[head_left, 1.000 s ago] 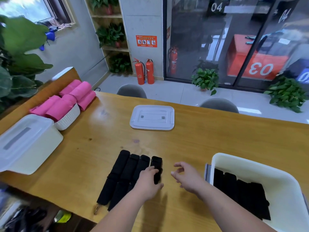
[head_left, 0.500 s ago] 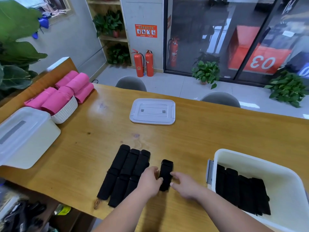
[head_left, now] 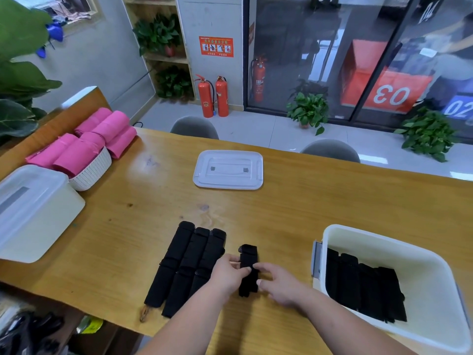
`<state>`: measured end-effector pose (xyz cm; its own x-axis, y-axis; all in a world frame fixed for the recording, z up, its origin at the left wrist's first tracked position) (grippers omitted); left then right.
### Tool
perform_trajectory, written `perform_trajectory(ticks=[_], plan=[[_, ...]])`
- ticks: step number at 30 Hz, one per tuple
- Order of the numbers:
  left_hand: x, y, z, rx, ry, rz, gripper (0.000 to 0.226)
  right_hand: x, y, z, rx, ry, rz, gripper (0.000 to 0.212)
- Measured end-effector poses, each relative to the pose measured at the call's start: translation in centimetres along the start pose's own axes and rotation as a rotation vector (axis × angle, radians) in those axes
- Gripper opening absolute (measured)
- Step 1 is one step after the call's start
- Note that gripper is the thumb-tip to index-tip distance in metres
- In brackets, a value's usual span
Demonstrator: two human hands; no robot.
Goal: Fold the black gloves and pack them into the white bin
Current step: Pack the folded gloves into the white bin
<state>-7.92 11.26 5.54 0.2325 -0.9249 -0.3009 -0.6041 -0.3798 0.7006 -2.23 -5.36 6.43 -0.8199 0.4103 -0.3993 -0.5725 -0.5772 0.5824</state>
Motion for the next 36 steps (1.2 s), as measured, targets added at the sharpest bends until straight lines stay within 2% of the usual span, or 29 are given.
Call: perform_trajectory(ticks=[4, 8, 10, 14, 19, 22, 36], plan=[[-0.8, 0.7, -0.6, 0.003, 0.127, 0.012, 0.035, -0.9, 0.5, 0.9, -0.041, -0.064, -0.077, 0.045], [-1.6, 1.7, -2.2, 0.037, 0.254, 0.071, 0.036, -3.0, 1.3, 2.1, -0.069, -0.185, -0.224, 0.029], [-1.8, 2.5, -3.4, 0.063, 0.303, 0.127, 0.038, -4.3, 1.8, 2.8, -0.077, -0.255, -0.289, 0.03], [-1.9, 4.4, -6.2, 0.124, 0.377, 0.237, 0.04, -5.9, 2.5, 3.6, -0.126, -0.388, -0.34, 0.048], [-1.2, 6.5, -9.3, 0.202, 0.376, 0.36, 0.042, -6.9, 3.9, 4.6, -0.179, -0.694, -0.321, 0.05], [-0.4, 7.4, -10.6, 0.232, 0.362, 0.396, 0.041, -7.9, 5.4, 5.1, -0.233, -0.79, -0.293, 0.038], [6.6, 9.9, -15.2, 0.305, 0.242, 0.551, 0.042, -13.8, 11.4, 1.8, -0.254, -0.88, -0.435, 0.029]])
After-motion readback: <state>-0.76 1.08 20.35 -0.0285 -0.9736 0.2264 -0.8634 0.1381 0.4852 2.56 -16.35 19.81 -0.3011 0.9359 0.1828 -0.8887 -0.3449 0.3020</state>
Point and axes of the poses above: each hand's wrist, its own y-axis away from the middle knuckle, its own x-axis out of the palm, z = x × y, the point moved 6 cm from there along -y, towards the middle knuckle, and after that the axes turned 5 degrees about -x, right-handed, at the moved point
